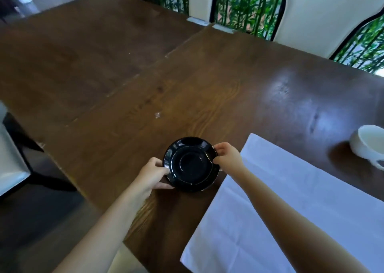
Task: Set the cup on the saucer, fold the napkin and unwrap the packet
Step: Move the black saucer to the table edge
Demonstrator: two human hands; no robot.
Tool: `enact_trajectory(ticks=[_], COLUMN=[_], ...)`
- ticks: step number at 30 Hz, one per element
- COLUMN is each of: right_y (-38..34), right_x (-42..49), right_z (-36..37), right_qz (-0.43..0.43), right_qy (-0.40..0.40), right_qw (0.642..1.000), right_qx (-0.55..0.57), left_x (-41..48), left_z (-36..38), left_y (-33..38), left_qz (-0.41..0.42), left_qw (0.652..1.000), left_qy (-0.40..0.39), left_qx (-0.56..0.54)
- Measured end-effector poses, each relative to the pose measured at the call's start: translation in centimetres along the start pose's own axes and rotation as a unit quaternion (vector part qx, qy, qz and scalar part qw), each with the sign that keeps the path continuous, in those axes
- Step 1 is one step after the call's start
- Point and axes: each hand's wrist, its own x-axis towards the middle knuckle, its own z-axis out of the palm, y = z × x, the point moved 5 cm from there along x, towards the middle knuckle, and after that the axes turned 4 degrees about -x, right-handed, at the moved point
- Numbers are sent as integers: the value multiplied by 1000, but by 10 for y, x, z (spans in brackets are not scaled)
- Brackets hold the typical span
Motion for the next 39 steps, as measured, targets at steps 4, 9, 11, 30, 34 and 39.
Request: enact_trajectory(ticks=[4, 9, 11, 30, 34, 39], right_y=[2, 5, 7, 9, 9, 21], right_x=[-15, -37, -44, -53, -46, -40], right_z=[32, 62, 71, 69, 28, -50], right_qz=[-3, -34, -42, -54, -38, 42], right_qy=[-29, -48, -58, -92, -100, -198], right_qw=[999, 997, 995, 986, 983, 972], right_qx=[-25, -59, -75, -125, -146, -119], left_x=[-13, -29, -33, -20, -11, 9], left_z=[-27, -56, -66, -89, -43, 62], left_y=[-25, -62, -75, -14, 43, 88], left_qz=[-19, -37, -42, 117, 225, 228], left_qw=[1000, 999, 999, 918, 898, 881], left_qy=[-1, -18, -15, 99, 64, -73], left_qx=[15, 19, 15, 366, 374, 409])
